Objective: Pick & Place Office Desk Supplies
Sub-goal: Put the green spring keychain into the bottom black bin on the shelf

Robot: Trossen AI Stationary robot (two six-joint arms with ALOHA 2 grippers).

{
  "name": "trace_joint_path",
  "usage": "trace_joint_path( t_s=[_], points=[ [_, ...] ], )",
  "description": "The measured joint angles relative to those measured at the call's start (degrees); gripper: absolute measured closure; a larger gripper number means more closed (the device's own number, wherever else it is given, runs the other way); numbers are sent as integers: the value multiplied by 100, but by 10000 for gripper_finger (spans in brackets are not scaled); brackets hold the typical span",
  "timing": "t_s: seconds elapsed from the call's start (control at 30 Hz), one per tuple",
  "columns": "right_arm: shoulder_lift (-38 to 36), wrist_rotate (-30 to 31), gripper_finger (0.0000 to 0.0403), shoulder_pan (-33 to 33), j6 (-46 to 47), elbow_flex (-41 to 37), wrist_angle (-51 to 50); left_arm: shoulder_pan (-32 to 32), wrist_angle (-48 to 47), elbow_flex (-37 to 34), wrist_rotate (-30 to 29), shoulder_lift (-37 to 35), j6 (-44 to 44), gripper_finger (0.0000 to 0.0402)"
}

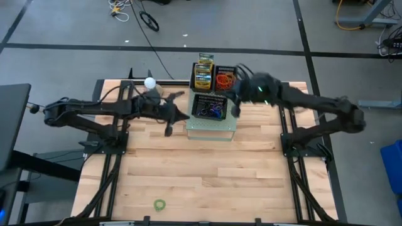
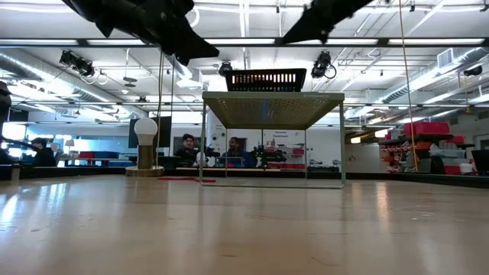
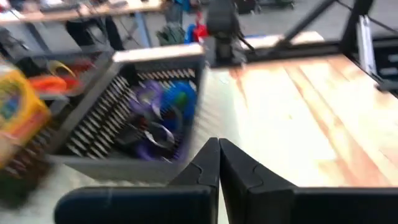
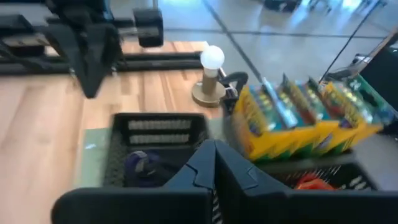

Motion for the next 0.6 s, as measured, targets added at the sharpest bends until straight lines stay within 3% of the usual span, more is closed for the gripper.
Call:
trace_joint_path(
  t_s=[0.17, 0.33, 0.47, 0.6],
  points=[
    [-1075, 1145, 399, 796, 598, -1328, 491, -611, -686, 0, -136, -25, -239, 396],
    [-1716, 2256, 396, 1709, 1244, -2365, 975, -1325, -1295, 0, -131, 1, -1018, 381],
    [-1823, 2992, 396, 2468, 1539, -3070, 1772, -2166, -1795, 1, -989, 66, -1636, 376],
    [-1801, 3165, 397, 3017, 1595, -3590, 2640, -3222, -2068, 0, -1671, 358, -2725, 379]
  ],
)
